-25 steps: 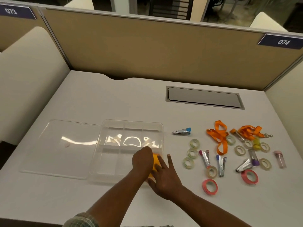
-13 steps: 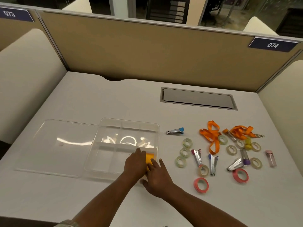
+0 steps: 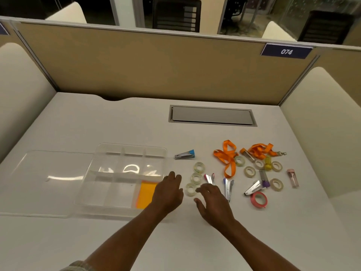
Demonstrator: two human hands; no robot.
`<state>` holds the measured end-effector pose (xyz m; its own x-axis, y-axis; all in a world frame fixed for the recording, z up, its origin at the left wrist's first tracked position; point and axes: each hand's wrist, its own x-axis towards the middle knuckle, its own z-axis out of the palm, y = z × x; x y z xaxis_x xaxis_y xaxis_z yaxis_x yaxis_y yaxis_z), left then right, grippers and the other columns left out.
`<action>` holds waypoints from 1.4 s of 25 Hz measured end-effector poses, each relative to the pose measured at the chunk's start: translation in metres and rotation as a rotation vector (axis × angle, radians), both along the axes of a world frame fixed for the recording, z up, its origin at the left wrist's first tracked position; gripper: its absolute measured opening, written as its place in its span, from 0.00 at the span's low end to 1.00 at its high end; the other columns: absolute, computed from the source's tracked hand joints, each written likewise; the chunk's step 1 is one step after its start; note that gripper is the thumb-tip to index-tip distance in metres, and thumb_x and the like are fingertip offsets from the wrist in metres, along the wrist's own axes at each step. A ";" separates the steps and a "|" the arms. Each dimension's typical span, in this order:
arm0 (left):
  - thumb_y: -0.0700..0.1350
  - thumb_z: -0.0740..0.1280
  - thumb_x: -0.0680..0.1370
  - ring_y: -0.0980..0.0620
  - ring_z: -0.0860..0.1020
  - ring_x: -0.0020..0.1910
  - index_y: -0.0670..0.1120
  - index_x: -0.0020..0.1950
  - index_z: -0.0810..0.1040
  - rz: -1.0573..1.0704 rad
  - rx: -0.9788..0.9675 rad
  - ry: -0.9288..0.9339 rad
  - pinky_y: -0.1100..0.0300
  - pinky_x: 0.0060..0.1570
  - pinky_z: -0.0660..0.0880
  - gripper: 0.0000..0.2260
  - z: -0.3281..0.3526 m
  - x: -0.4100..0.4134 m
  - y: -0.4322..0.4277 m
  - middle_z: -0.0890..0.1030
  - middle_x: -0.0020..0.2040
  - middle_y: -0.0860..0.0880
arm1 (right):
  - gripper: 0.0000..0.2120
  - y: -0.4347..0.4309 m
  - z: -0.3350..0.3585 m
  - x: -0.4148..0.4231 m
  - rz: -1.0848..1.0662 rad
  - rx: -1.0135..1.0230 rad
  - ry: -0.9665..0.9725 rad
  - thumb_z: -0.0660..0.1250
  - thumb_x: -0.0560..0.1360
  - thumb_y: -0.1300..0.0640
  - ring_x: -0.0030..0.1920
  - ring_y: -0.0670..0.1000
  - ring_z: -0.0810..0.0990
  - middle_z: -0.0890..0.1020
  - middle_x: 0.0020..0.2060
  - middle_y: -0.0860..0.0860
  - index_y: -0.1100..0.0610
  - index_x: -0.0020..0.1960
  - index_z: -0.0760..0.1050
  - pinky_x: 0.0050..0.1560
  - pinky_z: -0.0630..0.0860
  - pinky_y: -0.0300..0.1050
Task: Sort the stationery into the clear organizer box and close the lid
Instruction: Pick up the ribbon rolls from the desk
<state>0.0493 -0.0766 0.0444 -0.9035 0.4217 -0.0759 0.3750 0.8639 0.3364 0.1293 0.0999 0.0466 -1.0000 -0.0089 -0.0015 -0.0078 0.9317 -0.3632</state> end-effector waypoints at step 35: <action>0.44 0.64 0.76 0.50 0.77 0.41 0.45 0.51 0.74 0.070 0.160 -0.365 0.61 0.37 0.69 0.06 -0.019 0.035 0.105 0.82 0.46 0.45 | 0.11 0.160 -0.028 0.045 -0.603 -0.170 -0.131 0.69 0.73 0.50 0.51 0.57 0.80 0.80 0.51 0.54 0.54 0.52 0.80 0.47 0.77 0.48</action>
<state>0.0846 0.0288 0.0258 -0.8564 0.3925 -0.3354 0.1477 0.8088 0.5692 0.1741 0.2598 0.0191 -0.8210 0.5443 -0.1721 0.5542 0.6876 -0.4691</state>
